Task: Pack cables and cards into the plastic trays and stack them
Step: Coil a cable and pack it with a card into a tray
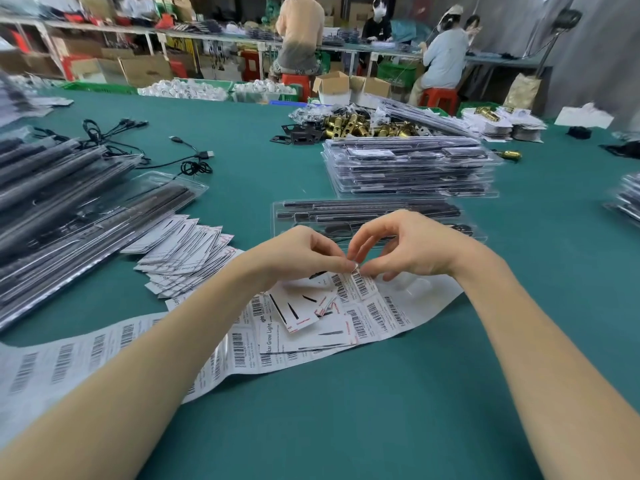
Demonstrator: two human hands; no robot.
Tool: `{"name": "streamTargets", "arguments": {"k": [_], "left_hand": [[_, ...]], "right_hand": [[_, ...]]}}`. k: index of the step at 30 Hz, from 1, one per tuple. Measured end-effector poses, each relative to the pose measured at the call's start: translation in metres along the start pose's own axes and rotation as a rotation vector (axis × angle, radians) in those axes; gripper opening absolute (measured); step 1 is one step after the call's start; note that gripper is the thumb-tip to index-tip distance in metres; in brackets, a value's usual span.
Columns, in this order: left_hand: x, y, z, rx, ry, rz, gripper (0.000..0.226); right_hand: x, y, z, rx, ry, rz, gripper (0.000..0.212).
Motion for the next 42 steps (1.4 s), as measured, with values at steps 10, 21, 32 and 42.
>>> {"name": "streamTargets", "arguments": {"k": [10, 21, 32, 42], "left_hand": [[0.003, 0.001, -0.002, 0.024, 0.001, 0.035, 0.022], [0.0, 0.001, 0.001, 0.095, 0.07, 0.046, 0.009], [-0.013, -0.004, -0.009, -0.103, 0.233, 0.2, 0.014], [0.034, -0.007, -0.05, -0.297, 0.492, -0.01, 0.053]], "right_hand": [[-0.003, 0.005, 0.003, -0.021, -0.054, -0.052, 0.021], [-0.01, -0.006, -0.011, -0.005, -0.085, -0.054, 0.006], [-0.025, -0.002, -0.016, -0.255, 0.216, 0.065, 0.007], [-0.016, 0.038, -0.007, -0.563, 0.419, 0.065, 0.011]]}}
Point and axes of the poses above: each hand's wrist, its own y-axis towards the middle knuckle, its own z-axis out of the palm, x = y × z, the point moved 2 cm from there along y, towards the middle knuckle, and after that the axes turned 7 degrees about x, right-handed, at the moved point
